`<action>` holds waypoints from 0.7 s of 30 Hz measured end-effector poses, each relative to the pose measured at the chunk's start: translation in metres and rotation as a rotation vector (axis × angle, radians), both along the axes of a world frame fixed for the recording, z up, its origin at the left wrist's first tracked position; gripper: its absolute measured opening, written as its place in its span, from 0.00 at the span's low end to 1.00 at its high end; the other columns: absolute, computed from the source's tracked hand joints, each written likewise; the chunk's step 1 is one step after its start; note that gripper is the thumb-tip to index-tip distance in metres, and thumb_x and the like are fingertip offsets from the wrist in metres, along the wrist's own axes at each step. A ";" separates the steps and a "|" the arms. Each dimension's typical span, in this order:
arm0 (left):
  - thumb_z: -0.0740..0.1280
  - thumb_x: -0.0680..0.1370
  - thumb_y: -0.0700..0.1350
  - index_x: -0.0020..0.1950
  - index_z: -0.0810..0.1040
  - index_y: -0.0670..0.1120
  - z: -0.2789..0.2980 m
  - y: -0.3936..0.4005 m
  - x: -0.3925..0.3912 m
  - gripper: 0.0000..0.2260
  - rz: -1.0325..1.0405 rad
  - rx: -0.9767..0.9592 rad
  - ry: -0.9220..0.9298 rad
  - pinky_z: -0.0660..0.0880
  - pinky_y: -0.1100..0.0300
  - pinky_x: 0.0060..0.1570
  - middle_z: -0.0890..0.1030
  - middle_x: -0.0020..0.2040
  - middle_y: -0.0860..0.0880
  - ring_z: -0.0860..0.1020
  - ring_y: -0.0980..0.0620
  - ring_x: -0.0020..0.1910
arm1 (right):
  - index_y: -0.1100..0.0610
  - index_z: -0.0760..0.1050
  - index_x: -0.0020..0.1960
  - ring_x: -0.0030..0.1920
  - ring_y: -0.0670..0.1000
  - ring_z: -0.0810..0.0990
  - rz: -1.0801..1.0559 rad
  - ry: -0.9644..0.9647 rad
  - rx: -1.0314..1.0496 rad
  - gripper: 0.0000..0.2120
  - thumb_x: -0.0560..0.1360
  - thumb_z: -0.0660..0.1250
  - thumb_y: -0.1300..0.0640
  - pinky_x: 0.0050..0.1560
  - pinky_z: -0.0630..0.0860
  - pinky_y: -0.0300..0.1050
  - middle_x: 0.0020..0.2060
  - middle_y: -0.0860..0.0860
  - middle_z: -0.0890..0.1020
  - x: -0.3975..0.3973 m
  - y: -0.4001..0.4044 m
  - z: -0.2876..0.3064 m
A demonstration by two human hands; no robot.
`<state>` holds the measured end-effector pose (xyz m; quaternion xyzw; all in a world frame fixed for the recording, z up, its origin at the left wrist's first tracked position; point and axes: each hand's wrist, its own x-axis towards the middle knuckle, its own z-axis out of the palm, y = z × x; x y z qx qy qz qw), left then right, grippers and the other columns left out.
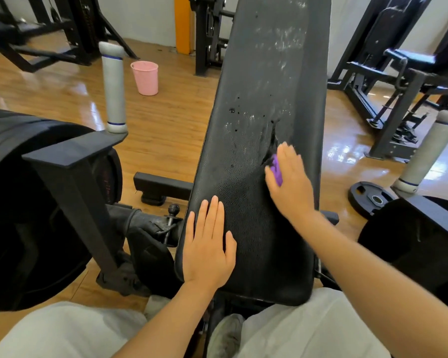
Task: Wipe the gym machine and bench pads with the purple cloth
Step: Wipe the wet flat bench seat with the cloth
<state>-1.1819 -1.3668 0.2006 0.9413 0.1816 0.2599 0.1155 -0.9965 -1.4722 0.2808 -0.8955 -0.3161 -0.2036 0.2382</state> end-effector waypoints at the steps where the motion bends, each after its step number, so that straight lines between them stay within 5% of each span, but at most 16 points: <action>1: 0.54 0.81 0.50 0.80 0.62 0.42 0.001 0.000 0.001 0.27 0.002 0.002 -0.004 0.56 0.44 0.76 0.60 0.80 0.46 0.56 0.47 0.80 | 0.65 0.64 0.75 0.75 0.57 0.63 0.065 -0.066 -0.051 0.28 0.79 0.62 0.53 0.77 0.52 0.48 0.73 0.59 0.68 -0.022 -0.010 -0.009; 7: 0.53 0.82 0.53 0.80 0.63 0.50 0.001 0.000 0.002 0.25 -0.072 0.156 0.052 0.55 0.37 0.75 0.60 0.80 0.49 0.56 0.42 0.80 | 0.63 0.70 0.72 0.73 0.54 0.68 0.406 -0.217 -0.249 0.25 0.81 0.60 0.49 0.75 0.63 0.51 0.72 0.56 0.71 -0.041 -0.055 -0.022; 11: 0.54 0.82 0.54 0.80 0.62 0.51 0.002 0.001 0.003 0.25 -0.055 0.162 0.071 0.55 0.37 0.75 0.60 0.81 0.49 0.55 0.43 0.80 | 0.63 0.66 0.74 0.75 0.56 0.65 0.126 -0.072 -0.081 0.25 0.80 0.61 0.53 0.77 0.49 0.42 0.73 0.57 0.69 0.032 -0.015 0.010; 16: 0.54 0.82 0.54 0.80 0.62 0.52 0.002 0.001 0.002 0.26 -0.054 0.155 0.068 0.55 0.37 0.75 0.60 0.81 0.50 0.55 0.44 0.80 | 0.63 0.62 0.76 0.77 0.57 0.59 -0.059 0.067 0.104 0.28 0.80 0.62 0.55 0.77 0.49 0.48 0.75 0.57 0.65 0.034 0.011 0.018; 21: 0.54 0.82 0.53 0.80 0.63 0.50 0.001 0.000 0.003 0.25 -0.050 0.148 0.034 0.56 0.37 0.75 0.60 0.80 0.50 0.56 0.44 0.80 | 0.61 0.68 0.74 0.76 0.53 0.63 0.304 -0.070 -0.141 0.26 0.80 0.61 0.49 0.76 0.59 0.53 0.74 0.54 0.69 -0.050 -0.040 -0.020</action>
